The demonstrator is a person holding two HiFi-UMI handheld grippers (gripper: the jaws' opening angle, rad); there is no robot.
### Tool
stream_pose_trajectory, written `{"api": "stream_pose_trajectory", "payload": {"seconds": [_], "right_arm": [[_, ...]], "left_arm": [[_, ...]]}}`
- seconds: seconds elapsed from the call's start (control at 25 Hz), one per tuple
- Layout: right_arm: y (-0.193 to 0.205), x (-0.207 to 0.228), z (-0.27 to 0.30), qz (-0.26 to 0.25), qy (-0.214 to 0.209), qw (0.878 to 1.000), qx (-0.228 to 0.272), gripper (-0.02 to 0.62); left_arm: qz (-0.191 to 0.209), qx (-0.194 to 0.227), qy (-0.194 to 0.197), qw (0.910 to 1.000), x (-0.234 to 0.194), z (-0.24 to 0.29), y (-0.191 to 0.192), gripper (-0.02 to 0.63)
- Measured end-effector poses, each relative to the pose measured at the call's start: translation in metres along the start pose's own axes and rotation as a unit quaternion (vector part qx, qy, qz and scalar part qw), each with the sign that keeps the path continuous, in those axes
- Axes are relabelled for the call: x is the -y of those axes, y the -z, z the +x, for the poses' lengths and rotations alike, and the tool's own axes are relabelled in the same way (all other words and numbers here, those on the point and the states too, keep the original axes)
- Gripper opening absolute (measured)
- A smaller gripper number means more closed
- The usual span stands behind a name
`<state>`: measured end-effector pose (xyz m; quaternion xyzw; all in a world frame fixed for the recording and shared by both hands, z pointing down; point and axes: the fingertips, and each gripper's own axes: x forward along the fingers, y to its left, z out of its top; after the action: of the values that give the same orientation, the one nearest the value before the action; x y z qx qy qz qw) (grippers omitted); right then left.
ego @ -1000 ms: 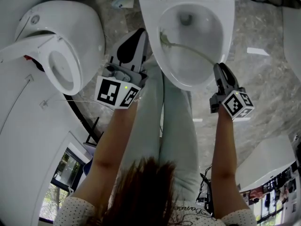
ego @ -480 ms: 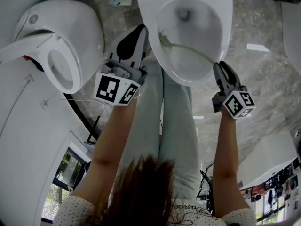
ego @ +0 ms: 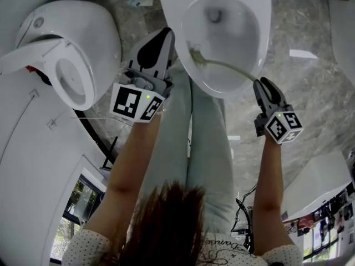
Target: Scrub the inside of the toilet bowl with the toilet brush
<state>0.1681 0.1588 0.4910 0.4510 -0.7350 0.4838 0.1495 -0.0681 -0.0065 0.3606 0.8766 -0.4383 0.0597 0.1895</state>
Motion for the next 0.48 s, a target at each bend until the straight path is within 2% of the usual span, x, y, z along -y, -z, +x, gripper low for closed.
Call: {"api": "stream_pose_trajectory", "payload": {"seconds": [0.48], "right_arm": [[0.005, 0.002, -0.018, -0.028, -0.009, 0.999, -0.044, 0.126]], "left_arm": [[-0.001, -0.005, 0.011, 0.9999, 0.006, -0.003, 0.000, 0.003]]}}
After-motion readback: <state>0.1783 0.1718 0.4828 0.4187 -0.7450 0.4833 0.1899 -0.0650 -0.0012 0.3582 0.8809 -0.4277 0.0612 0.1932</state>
